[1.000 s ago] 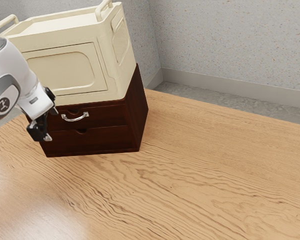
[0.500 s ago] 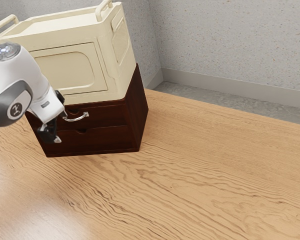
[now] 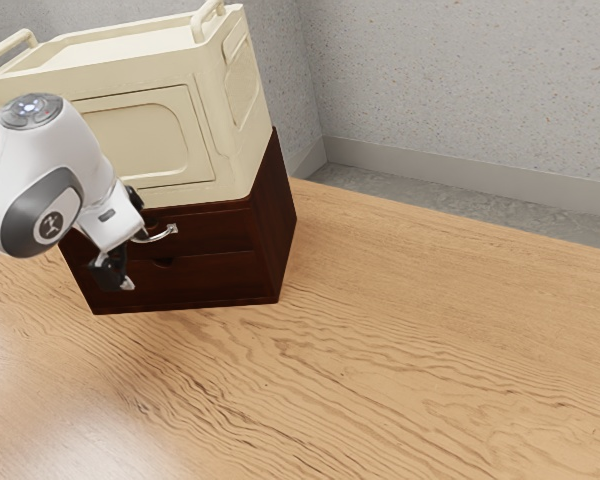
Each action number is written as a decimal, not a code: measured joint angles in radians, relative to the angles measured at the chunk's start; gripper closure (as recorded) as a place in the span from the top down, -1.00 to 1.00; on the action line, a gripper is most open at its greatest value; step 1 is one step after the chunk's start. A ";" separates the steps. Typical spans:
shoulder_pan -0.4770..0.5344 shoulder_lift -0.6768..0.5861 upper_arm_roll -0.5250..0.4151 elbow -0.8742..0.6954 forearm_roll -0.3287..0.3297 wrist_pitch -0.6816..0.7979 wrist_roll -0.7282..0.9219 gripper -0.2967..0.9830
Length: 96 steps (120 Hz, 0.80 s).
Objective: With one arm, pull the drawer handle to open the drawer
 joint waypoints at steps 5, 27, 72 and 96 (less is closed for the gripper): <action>-0.001 -0.003 0.001 -0.001 0.000 0.001 0.000 0.53; -0.014 -0.013 0.002 -0.010 0.001 0.004 0.001 0.53; -0.015 0.020 0.009 -0.010 -0.003 0.058 -0.004 0.60; -0.020 0.005 0.011 -0.047 -0.003 0.074 -0.007 0.54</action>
